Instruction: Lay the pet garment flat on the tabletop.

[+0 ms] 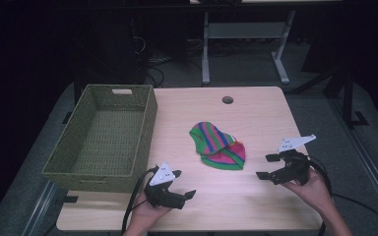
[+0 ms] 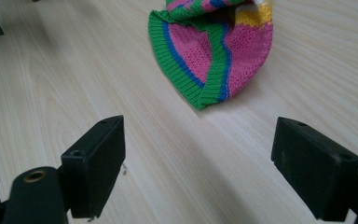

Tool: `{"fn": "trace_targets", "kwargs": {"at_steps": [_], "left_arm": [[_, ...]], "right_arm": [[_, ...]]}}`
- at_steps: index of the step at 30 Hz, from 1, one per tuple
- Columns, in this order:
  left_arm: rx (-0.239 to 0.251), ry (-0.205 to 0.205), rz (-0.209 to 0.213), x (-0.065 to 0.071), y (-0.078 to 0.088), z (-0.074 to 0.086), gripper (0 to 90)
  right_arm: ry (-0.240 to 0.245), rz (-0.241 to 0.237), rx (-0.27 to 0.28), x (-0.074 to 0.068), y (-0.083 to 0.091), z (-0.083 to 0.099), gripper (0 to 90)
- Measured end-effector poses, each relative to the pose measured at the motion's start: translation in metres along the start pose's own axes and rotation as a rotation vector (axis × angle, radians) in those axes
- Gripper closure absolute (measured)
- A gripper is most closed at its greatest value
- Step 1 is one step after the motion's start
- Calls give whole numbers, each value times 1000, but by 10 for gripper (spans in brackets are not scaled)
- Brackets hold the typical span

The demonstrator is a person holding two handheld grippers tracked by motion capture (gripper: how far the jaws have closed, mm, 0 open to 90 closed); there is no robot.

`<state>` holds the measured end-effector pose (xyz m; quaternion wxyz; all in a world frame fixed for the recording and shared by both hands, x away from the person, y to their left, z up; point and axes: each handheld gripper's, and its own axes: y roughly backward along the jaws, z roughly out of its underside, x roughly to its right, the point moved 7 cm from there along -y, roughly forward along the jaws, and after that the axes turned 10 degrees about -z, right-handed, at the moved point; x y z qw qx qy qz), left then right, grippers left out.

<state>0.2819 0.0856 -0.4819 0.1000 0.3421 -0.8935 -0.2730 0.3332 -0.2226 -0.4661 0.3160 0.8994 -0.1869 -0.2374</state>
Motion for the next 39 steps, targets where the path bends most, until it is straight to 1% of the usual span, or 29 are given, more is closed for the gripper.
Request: {"fn": "trace_targets", "kwargs": {"at_steps": [1,2,4,6,8,9,12,15,18,21,23,25,27,31,33,35,39], "left_arm": [[1,-1,0,0,0,0,172],[0,-2,-1,1,0,0,172],[-3,0,2,1,-1,0,172],[-5,-2,1,1,-1,0,172],[-7,-5,3,1,-2,1,172],[-7,-6,3,2,-2,0,172],[-6,-11,3,2,-1,0,172],[-12,-11,6,2,-2,1,172],[-10,-13,11,2,-2,1,172],[-9,-19,8,3,-2,1,172],[-3,-16,9,3,-2,0,172],[-6,-14,9,2,-2,1,172],[-6,-11,11,3,-2,0,172],[-6,-18,9,3,-2,0,172],[-5,-12,12,3,-2,0,172],[-12,-17,13,3,-2,1,172],[-8,-14,15,3,-1,0,172]], "right_arm": [[9,2,-5,1,0,-2,168],[-3,-10,-1,1,0,-6,166],[6,-4,-5,2,0,-8,166],[4,-5,-14,3,0,-11,166],[11,-10,-12,5,0,-16,166],[4,-13,-15,5,0,-17,166],[10,-9,-20,7,-1,-20,166],[11,-14,-25,8,-3,-27,164],[13,-17,-27,9,-4,-29,162],[5,-22,-43,11,-9,-34,162],[8,-25,-47,11,-10,-36,162],[15,-29,-47,11,-12,-40,161],[11,-36,-45,12,-13,-42,161],[9,-37,-51,15,-15,-47,161],[8,-40,-52,15,-16,-50,162],[11,-44,-56,15,-17,-53,161],[18,-45,-65,15,-19,-59,162]]}}
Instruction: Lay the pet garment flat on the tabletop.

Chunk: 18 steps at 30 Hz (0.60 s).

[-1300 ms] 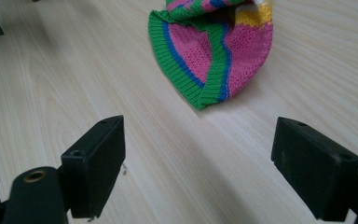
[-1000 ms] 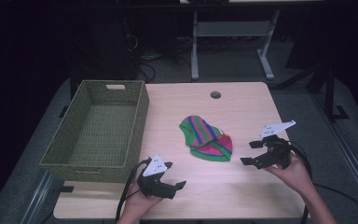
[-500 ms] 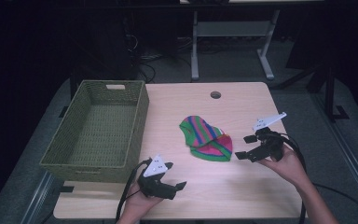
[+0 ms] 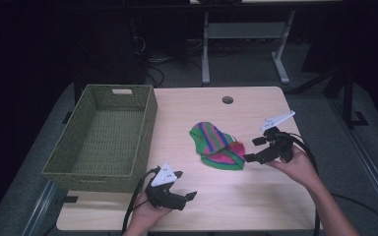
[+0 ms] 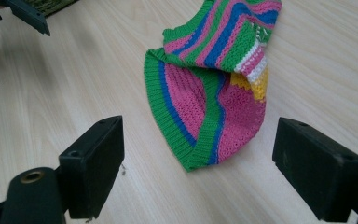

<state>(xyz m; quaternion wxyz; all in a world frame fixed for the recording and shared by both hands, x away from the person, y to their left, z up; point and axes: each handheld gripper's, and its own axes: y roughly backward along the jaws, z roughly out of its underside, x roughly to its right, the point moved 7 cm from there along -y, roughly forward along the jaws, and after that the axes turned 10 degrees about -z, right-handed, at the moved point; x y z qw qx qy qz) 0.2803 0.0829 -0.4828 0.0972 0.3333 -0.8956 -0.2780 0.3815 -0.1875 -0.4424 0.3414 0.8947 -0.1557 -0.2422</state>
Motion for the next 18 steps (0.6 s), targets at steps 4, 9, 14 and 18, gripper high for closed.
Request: {"fn": "trace_targets", "kwargs": {"at_steps": [4,9,14,18], "left_arm": [[-1,2,0,-1,0,0,172],[1,-1,-1,-1,0,0,172],[1,4,-2,-2,0,0,172],[4,7,1,-1,0,0,172]], "right_arm": [[9,-2,-4,0,-2,-6,161],[10,-8,-15,2,-5,-11,161],[13,-8,-27,5,-9,-15,162],[11,-21,-28,4,-11,-22,163]]}}
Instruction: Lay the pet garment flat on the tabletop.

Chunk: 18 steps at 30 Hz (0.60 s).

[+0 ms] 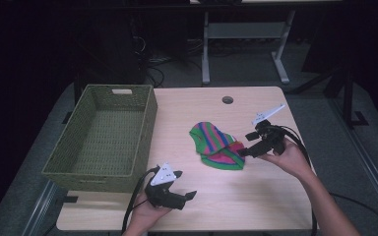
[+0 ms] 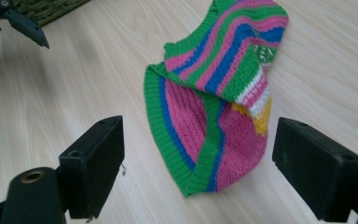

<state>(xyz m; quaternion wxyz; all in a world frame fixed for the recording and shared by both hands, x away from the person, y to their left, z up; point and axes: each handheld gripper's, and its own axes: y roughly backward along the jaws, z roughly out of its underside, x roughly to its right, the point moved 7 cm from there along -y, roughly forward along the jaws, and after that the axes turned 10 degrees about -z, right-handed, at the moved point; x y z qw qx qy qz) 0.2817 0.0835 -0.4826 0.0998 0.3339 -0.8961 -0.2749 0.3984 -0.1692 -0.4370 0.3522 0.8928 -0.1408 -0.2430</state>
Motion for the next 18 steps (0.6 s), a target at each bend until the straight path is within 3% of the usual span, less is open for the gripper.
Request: {"fn": "trace_targets", "kwargs": {"at_steps": [7,18], "left_arm": [[6,1,3,0,0,-1,172],[7,1,7,-1,1,-1,172]], "right_arm": [[27,-12,-13,-4,-12,-14,163],[21,-7,-34,6,-26,-31,165]]}}
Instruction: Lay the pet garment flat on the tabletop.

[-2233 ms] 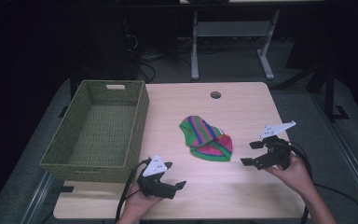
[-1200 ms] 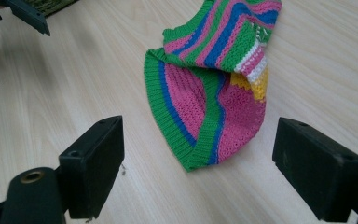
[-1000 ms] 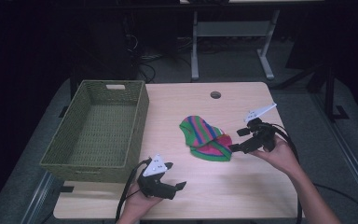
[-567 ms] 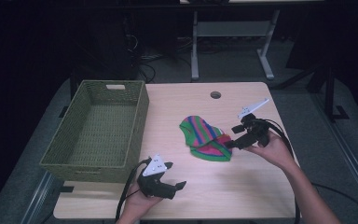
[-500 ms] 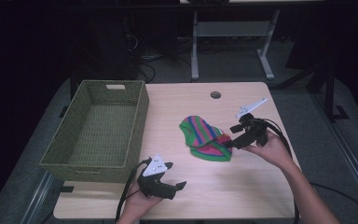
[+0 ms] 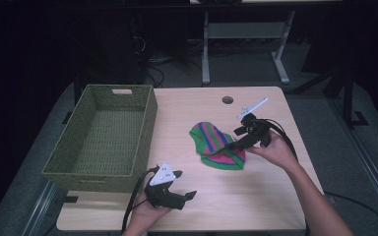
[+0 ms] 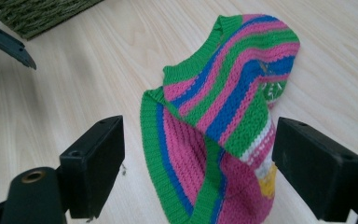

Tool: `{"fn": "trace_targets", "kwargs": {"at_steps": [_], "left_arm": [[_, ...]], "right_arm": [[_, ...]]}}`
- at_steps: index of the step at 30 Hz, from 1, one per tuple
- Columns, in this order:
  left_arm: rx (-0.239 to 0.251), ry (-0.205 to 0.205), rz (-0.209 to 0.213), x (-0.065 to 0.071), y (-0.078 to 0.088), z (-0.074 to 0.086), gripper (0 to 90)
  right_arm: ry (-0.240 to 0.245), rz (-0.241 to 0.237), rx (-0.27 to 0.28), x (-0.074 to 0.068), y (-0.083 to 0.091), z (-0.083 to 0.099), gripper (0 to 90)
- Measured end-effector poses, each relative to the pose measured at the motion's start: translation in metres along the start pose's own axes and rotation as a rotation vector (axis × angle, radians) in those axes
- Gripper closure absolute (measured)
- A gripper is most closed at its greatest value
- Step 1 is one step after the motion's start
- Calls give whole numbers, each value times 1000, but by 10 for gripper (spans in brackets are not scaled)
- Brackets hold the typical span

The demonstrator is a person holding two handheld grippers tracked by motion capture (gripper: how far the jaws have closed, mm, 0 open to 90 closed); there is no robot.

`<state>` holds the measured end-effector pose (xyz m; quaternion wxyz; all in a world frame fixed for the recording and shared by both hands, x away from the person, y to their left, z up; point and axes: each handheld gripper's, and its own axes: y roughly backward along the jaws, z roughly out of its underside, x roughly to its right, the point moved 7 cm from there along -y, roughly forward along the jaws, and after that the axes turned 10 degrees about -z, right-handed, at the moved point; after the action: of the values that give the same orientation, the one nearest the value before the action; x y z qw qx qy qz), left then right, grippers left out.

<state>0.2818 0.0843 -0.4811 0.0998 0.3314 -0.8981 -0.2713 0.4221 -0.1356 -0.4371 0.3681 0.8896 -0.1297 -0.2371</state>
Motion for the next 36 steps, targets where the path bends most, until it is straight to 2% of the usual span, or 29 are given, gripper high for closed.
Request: {"fn": "trace_targets", "kwargs": {"at_steps": [7,10,18,24,28,34,36], "left_arm": [[3,2,3,1,0,0,172],[26,38,23,1,1,-3,172],[23,52,25,-1,2,-3,172],[28,45,30,1,2,-4,172],[28,45,30,1,2,-4,172],[26,43,28,-1,2,-3,173],[28,42,29,-1,2,-3,173]], "right_arm": [[0,7,-32,9,-11,-6,169],[11,14,-31,12,-15,-9,196],[20,22,-58,15,-32,-13,204],[7,18,-88,21,-43,-11,229],[8,39,-118,24,-50,-9,251],[5,75,-132,30,-58,-7,266],[-9,72,-139,32,-61,-5,268]]}}
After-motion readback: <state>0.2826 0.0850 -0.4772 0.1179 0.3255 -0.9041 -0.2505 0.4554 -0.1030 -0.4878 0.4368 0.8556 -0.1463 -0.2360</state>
